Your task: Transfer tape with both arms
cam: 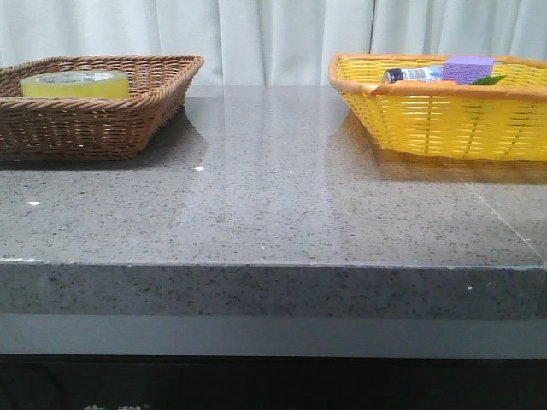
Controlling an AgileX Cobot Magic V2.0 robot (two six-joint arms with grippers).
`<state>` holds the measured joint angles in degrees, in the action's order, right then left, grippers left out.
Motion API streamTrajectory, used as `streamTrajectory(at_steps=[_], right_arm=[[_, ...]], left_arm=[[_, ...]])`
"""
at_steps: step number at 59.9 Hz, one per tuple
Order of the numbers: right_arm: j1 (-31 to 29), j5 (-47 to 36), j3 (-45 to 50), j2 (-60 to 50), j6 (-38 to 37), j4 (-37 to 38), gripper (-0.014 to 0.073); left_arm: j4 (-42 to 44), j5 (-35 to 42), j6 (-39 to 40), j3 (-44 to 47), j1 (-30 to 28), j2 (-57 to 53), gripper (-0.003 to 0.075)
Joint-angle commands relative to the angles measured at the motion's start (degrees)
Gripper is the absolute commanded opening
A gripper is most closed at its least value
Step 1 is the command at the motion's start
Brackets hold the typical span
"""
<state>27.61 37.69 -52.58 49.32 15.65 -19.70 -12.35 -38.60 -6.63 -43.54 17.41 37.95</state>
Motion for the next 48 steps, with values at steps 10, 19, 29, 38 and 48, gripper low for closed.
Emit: streamTrajectory(at_steps=[10,19,29,38,48], right_arm=[[-0.30,-4.71,-1.48,-0.10,0.29,0.61,0.0393],[-0.30,-4.41,-1.48,-0.10,0.29,0.60,0.0369],[-0.30,-3.86,-1.48,-0.10,0.29,0.60,0.0132],[-0.30,-3.86,-1.48,-0.10,0.29,0.60,-0.0076],[-0.30,-3.86,-1.48,-0.10,0.29,0.60,-0.0069]], left_arm=[[-1.27,4.51,-0.13,-1.60,0.35,-0.22,0.0494],[-1.27,4.51,-0.13,-1.60,0.35,-0.22,0.0456],[-1.27,4.51,-0.13,-1.60,0.35,-0.22,0.0221],[-1.27,4.51,-0.13,-1.60,0.35,-0.22,0.0013],[-1.15,4.07,-0.13,-1.60,0.35,-0.22,-0.0020]])
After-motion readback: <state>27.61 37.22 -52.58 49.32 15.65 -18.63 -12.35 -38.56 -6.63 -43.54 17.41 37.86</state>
